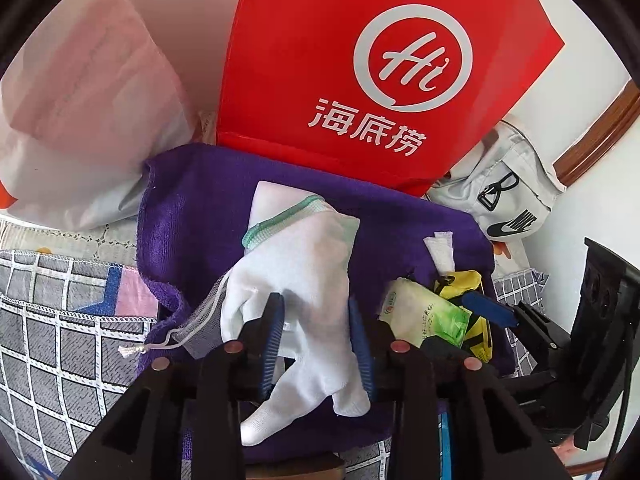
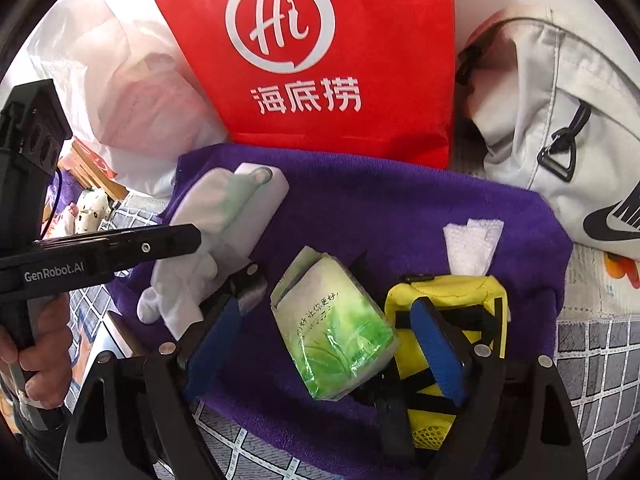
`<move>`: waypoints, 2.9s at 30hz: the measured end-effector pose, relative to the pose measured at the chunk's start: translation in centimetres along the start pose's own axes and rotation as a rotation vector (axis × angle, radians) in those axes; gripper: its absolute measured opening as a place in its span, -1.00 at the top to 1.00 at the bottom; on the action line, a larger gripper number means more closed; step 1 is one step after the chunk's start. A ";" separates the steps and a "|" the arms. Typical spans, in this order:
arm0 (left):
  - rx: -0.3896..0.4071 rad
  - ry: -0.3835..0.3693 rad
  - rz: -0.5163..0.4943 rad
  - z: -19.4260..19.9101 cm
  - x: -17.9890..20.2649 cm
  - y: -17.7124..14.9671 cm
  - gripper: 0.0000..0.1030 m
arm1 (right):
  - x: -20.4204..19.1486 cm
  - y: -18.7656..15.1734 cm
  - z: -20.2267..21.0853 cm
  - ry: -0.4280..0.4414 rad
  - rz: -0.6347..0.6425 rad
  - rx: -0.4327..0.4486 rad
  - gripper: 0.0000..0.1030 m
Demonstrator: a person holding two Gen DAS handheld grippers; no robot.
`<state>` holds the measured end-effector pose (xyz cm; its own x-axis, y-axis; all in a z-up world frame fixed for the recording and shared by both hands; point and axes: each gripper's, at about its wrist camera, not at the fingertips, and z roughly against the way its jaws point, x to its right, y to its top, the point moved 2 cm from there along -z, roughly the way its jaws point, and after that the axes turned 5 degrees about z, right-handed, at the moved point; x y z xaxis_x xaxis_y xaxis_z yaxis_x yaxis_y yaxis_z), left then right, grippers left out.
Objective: Organize soft objects
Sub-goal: 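Lower and open both tools to set the glove and green pack on the towel, then move both open tools back toward the green and white snack packets, then grasp the green snack packet with the left tool while the right tool grasps the white tomato-print packet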
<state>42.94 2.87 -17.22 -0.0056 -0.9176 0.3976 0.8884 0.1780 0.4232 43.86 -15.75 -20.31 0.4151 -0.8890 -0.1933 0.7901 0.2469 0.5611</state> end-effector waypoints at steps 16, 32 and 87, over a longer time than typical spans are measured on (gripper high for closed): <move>0.037 -0.015 0.019 3.2 0.2 0.2 -0.08 | 0.1 -0.2 5.9 -0.035 -0.072 0.163 -0.69; 0.192 0.010 -0.057 10.2 4.2 -2.2 -0.08 | -4.0 -7.9 14.9 -0.073 -0.031 0.211 -0.69; -0.018 0.152 -0.085 10.4 2.2 -24.2 -0.08 | -9.2 -27.7 15.2 -0.119 0.040 0.102 -0.12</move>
<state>16.63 0.26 -18.17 -0.0127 -0.9724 0.2328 0.8956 0.0925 0.4351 11.27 -20.23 -21.86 0.3840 -0.9202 -0.0755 0.7213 0.2479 0.6467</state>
